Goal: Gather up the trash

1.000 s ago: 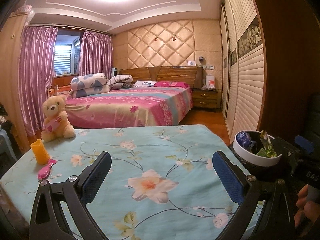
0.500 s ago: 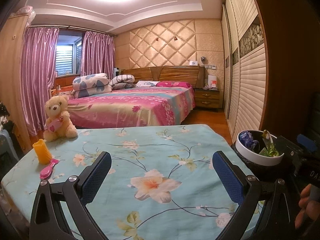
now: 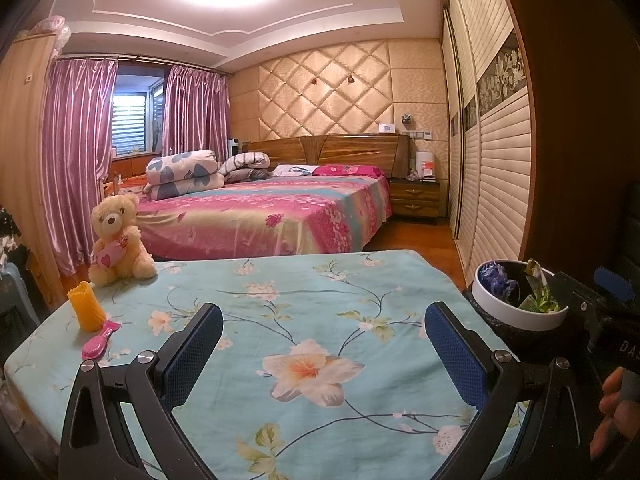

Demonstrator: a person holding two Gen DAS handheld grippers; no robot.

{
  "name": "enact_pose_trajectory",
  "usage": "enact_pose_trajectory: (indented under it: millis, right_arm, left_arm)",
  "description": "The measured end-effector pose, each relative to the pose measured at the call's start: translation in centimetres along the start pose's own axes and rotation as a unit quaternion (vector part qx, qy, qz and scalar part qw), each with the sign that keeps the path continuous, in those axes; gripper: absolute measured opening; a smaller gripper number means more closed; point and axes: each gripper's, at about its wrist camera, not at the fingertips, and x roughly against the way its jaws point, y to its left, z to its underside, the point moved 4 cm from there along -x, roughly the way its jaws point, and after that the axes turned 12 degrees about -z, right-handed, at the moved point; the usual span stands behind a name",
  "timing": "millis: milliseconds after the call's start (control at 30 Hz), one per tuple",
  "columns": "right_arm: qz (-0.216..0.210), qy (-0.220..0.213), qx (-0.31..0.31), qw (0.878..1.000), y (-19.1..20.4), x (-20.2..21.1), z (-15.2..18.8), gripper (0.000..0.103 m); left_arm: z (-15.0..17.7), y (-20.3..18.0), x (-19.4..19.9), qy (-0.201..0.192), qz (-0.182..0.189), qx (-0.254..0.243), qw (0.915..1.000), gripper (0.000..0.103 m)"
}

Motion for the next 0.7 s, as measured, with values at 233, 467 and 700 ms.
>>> enact_pose_trajectory:
  millis: [233,467,700]
  right_arm:
    - [0.000,0.000,0.000,1.000,0.00,0.00,0.01,0.103]
    - [0.000,0.000,0.000,1.000,-0.01,0.00,0.02,0.103]
    - [0.001,-0.001,0.001,1.000,0.04,0.04,0.00,0.103]
  left_arm:
    - [-0.02,0.16,-0.10,-0.001,0.002,-0.002,1.0000,0.102]
    - [-0.07,0.31,-0.20,0.000,0.004,-0.003,1.0000,0.102]
    - [-0.08,0.57,-0.34,0.000,0.008,-0.005,1.0000,0.102]
